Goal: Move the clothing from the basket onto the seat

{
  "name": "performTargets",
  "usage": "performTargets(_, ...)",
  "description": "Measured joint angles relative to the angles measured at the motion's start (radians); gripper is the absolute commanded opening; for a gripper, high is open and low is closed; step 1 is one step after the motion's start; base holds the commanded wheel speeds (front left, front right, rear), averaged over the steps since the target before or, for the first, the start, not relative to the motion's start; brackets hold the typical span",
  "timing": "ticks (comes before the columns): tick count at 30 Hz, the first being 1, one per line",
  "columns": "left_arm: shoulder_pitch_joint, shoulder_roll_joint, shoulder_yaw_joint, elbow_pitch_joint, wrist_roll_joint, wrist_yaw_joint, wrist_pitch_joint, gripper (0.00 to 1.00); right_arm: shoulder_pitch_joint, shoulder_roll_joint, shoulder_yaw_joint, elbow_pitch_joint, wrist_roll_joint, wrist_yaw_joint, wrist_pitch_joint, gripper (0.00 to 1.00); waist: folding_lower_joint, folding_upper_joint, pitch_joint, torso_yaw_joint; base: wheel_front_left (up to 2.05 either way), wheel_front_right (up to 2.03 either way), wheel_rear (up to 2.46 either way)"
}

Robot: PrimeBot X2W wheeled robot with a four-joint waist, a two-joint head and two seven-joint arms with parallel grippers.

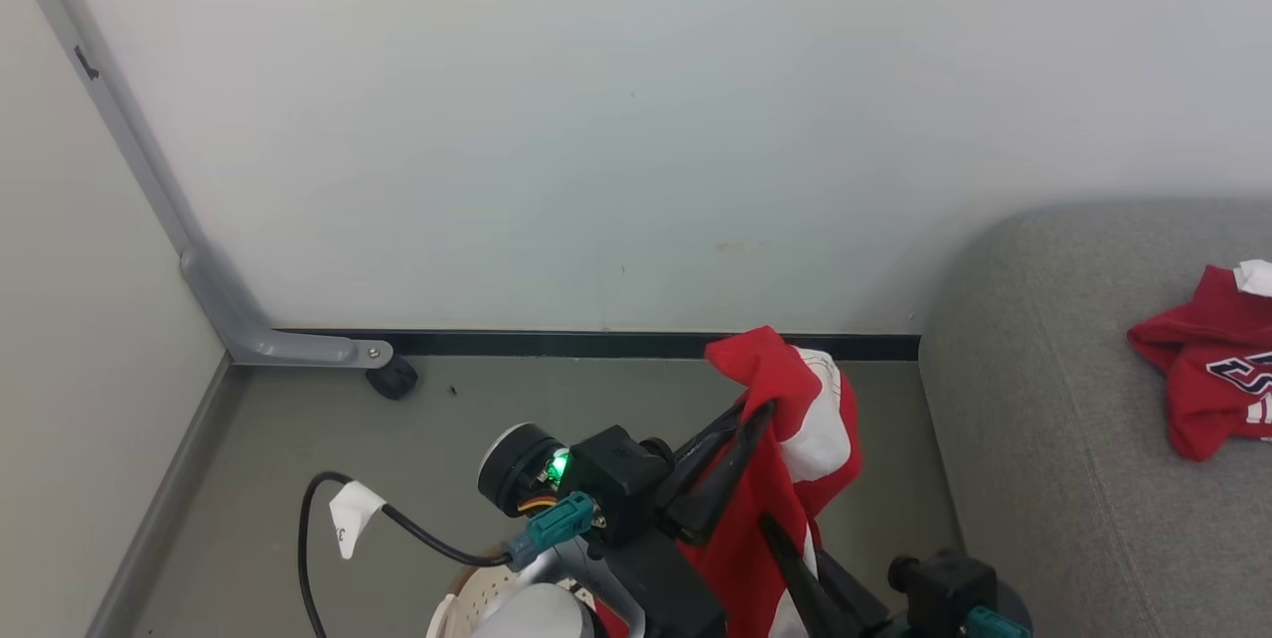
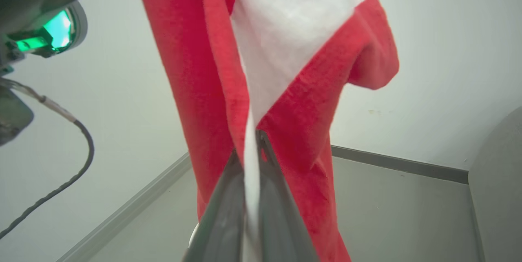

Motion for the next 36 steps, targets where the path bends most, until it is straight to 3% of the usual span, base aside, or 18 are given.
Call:
performTargets(4, 0.004, 0.0, -0.014, -0.024, 0.0, 0.008, 0.005, 0.0, -0.025, 0.001, -0.02, 0.014, 0.004, 0.0, -0.006, 0.0, 0.0, 0.0, 0.007, 0.003, 0.0, 0.0, 0.0)
performTargets(5, 0.004, -0.001, -0.017, -0.028, 0.0, 0.008, 0.01, 0.07, -0.037, 0.001, -0.027, 0.02, 0.004, 0.0, -0.01, 0.0, 0.0, 0.0, 0.011, 0.004, 0.0, 0.0, 0.0)
performTargets(6, 0.005, -0.001, -0.019, -0.031, 0.0, 0.009, 0.01, 0.77, -0.052, 0.001, -0.035, 0.024, 0.004, 0.0, -0.01, 0.0, 0.0, 0.0, 0.014, 0.004, 0.0, 0.0, 0.0)
performTargets(7, 0.006, -0.001, -0.021, -0.033, 0.0, 0.017, 0.01, 1.0, -0.067, 0.001, -0.043, 0.031, 0.005, 0.0, -0.013, 0.0, 0.0, 0.0, 0.018, 0.005, 0.0, 0.0, 0.0)
performTargets(13, 0.038, 0.002, -0.03, -0.054, 0.002, 0.025, 0.012, 1.0, -0.143, -0.002, -0.105, 0.072, 0.014, -0.009, -0.044, 0.0, 0.0001, 0.0, 0.035, 0.007, 0.0, 0.0, 0.0)
performTargets(22, 0.122, 0.06, -0.049, -0.116, 0.052, 0.061, 0.008, 1.0, -0.215, -0.046, -0.198, 0.111, 0.022, -0.039, -0.073, 0.0, 0.0001, 0.0, 0.063, -0.01, 0.0, 0.0, 0.0)
performTargets(36, 0.168, 0.1, -0.073, -0.179, 0.118, 0.11, 0.0, 1.0, -0.242, -0.101, -0.321, 0.104, 0.06, -0.09, -0.106, 0.0, 0.0001, 0.0, 0.153, -0.097, 0.0, 0.0, 0.0)
